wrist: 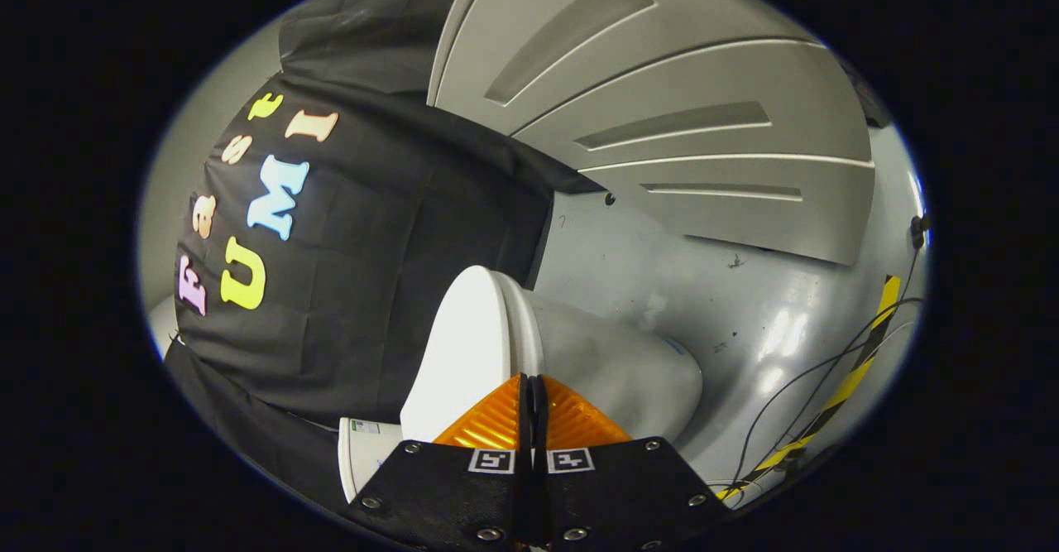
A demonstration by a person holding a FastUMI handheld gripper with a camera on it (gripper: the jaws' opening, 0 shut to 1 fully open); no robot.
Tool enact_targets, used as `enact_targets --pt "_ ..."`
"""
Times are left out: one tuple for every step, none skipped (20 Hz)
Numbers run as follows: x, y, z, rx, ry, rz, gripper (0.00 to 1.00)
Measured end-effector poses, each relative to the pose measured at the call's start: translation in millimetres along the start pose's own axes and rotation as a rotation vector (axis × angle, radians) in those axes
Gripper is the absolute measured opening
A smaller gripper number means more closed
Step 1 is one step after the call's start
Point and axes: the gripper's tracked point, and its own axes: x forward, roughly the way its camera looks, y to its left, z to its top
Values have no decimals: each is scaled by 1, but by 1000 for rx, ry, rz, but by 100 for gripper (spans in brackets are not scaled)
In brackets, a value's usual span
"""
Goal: Open the toilet lid.
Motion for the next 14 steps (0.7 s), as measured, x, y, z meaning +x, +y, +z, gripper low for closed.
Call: enact_targets --pt "-2 1 1 -15 6 -10 0" --pt "-4 4 3 -26 8 -13 0" --pt "-6 8 5 -28 8 -14 0" --pt "-8 12 7 -35 6 -14 0" --pt "-11 17 7 -47 5 -17 0" --pt "-13 21 7 -63 2 -20 0" --pt "-16 27 8 -80 -2 -21 0" --pt "-20 33 10 -94 -11 -19 0" --pt "-24 39 12 -108 -19 -15 0" --pt "-28 46 15 -117 -30 -10 0" --pt "-31 52 16 -126 -38 -6 0" --pt "-35 60 18 -135 -47 -1 0" --pt "-40 67 18 -145 -54 2 0" --pt "-44 75 18 -162 -59 4 0"
